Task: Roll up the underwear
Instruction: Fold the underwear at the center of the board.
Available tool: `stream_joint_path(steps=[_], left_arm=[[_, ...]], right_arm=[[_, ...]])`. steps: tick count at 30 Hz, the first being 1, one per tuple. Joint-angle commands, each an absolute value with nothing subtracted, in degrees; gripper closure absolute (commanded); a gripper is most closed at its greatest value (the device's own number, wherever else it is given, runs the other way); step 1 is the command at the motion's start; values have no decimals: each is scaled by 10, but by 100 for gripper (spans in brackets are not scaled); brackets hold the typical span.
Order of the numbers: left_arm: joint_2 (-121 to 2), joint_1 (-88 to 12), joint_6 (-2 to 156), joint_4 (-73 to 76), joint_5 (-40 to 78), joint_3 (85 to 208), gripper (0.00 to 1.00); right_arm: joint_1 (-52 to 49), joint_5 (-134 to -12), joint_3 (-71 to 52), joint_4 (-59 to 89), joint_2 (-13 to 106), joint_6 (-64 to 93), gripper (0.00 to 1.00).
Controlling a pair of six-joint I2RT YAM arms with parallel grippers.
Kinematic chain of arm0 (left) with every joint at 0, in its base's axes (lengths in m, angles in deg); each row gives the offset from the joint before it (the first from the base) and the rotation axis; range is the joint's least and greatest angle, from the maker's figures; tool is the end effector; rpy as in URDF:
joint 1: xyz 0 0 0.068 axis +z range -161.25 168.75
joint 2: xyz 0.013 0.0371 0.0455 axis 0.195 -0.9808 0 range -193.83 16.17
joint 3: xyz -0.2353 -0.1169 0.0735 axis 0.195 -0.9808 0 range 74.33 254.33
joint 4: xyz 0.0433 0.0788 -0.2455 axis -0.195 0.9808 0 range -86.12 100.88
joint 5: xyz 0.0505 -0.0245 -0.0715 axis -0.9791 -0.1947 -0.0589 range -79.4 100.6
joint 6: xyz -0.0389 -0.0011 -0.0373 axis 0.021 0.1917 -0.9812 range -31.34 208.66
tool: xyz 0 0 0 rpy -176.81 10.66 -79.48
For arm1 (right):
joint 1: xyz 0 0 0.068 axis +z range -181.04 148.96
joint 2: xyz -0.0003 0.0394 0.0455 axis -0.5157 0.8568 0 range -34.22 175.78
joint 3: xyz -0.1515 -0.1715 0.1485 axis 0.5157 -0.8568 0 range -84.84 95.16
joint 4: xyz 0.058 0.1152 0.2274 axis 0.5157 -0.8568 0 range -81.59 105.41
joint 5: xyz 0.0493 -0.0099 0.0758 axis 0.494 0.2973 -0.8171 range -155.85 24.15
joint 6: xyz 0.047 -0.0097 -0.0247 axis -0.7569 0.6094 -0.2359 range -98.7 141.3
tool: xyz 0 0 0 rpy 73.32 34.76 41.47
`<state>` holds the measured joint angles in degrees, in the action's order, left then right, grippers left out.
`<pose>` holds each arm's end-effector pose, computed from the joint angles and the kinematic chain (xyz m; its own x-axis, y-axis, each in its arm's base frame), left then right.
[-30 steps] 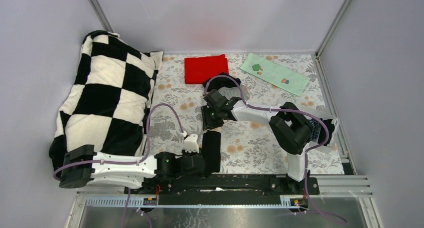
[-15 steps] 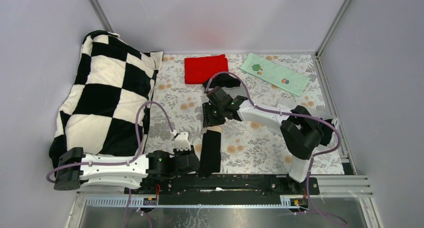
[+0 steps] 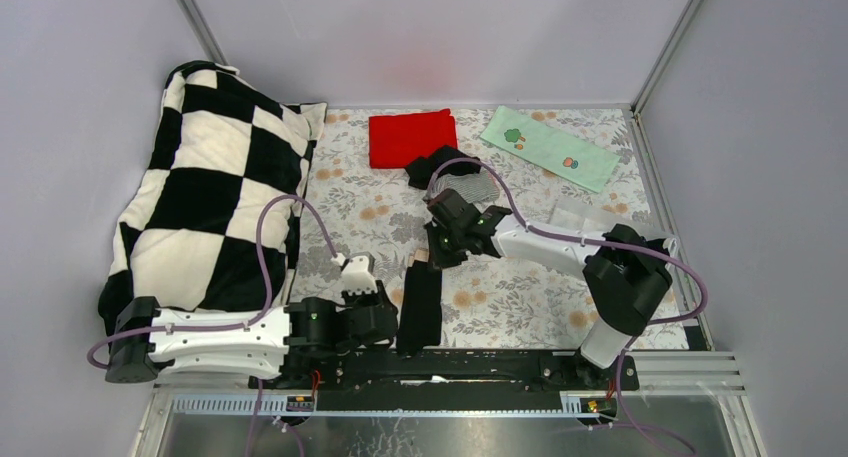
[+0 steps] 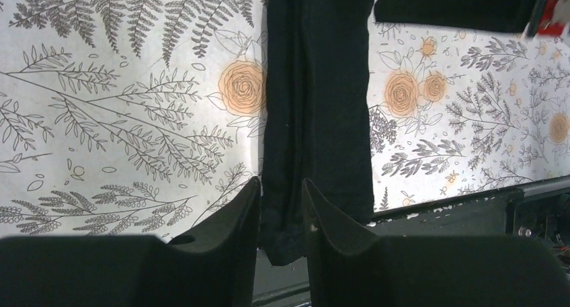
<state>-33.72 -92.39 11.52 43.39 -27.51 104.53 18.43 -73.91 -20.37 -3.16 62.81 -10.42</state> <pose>0.0453 -0.1477 0.2017 -0.7399 -0.2336 -0.6308 0.0333 0.9239 -0.3813 0.2300 0.2767 0.2090 -0.8561 -0.2003 -0.4763 -0.4228 0.8016 0.4228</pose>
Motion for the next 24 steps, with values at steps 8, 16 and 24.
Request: stream_joint_path(steps=[8,16,24], left_arm=[[-363,-844,190,353,-257,1049,67],[-368,-837,190,361,-246,1038,69],[-347,-833,144,411,-268,1034,72]], right_arm=[[269,-727,-227,-24,610,-139,100],[301,-729,-210,-19,639,-145,100],[317,-731,-193,-19,664,-144,100]])
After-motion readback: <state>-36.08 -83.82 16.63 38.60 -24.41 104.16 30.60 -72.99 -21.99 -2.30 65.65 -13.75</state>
